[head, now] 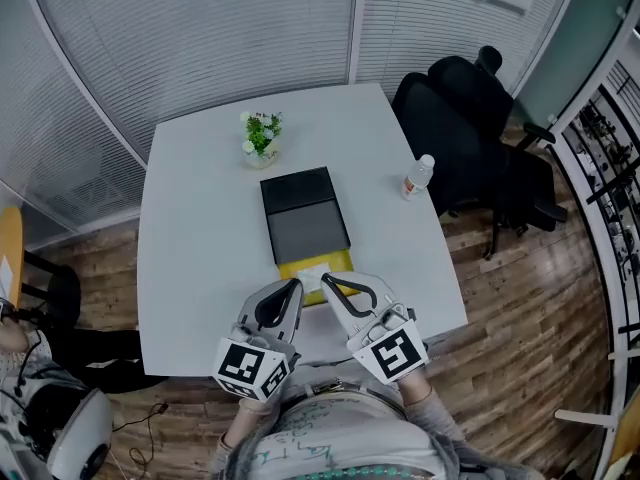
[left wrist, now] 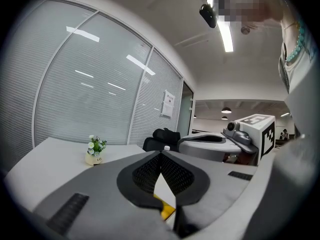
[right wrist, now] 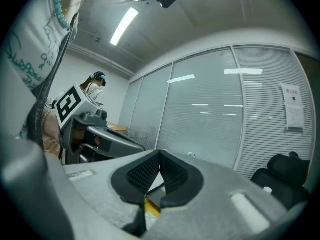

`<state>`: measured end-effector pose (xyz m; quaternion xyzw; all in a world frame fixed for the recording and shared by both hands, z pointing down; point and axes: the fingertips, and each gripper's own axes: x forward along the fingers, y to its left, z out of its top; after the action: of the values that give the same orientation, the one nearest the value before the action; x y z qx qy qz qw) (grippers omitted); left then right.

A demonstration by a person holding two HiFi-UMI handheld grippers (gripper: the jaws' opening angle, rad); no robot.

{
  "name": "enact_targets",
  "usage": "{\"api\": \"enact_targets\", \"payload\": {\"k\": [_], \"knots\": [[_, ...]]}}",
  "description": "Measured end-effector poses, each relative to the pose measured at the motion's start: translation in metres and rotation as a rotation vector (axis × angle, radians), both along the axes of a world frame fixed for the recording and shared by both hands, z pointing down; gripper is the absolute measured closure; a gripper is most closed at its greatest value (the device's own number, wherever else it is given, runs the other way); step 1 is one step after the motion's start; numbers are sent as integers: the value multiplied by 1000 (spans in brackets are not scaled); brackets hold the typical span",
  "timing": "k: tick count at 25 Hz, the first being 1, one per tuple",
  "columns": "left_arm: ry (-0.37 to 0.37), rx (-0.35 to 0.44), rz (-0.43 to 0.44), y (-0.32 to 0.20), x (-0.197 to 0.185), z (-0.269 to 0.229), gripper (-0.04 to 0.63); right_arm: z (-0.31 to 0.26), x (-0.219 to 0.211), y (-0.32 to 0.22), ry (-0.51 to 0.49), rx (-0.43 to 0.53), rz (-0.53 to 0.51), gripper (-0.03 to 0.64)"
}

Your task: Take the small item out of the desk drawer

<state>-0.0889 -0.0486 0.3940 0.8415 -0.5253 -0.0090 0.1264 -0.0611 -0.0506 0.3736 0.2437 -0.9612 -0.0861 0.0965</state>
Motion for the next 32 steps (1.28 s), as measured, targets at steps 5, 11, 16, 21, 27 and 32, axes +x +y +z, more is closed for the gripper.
{"api": "enact_targets", "payload": {"k": [5, 11, 16, 21, 27, 32], "knots": [[0, 13, 21, -3, 1, -1, 597, -1, -1, -2, 7, 9, 8, 614], [-6, 22, 47, -2, 5, -2, 597, 0, 3, -7, 8, 11, 21, 614], [-14, 14, 68, -4, 7, 1, 597, 2, 4, -12, 6, 11, 35, 614], [-15, 20, 72, -6, 5, 0, 597, 3, 3, -15, 10, 15, 41, 614], [-7, 24, 54, -10, -5, 2, 597, 7, -3, -19, 27, 16, 33, 614], [5, 34, 44, -14, -12, 1, 597, 14, -9, -23, 68, 20, 13, 614]]}}
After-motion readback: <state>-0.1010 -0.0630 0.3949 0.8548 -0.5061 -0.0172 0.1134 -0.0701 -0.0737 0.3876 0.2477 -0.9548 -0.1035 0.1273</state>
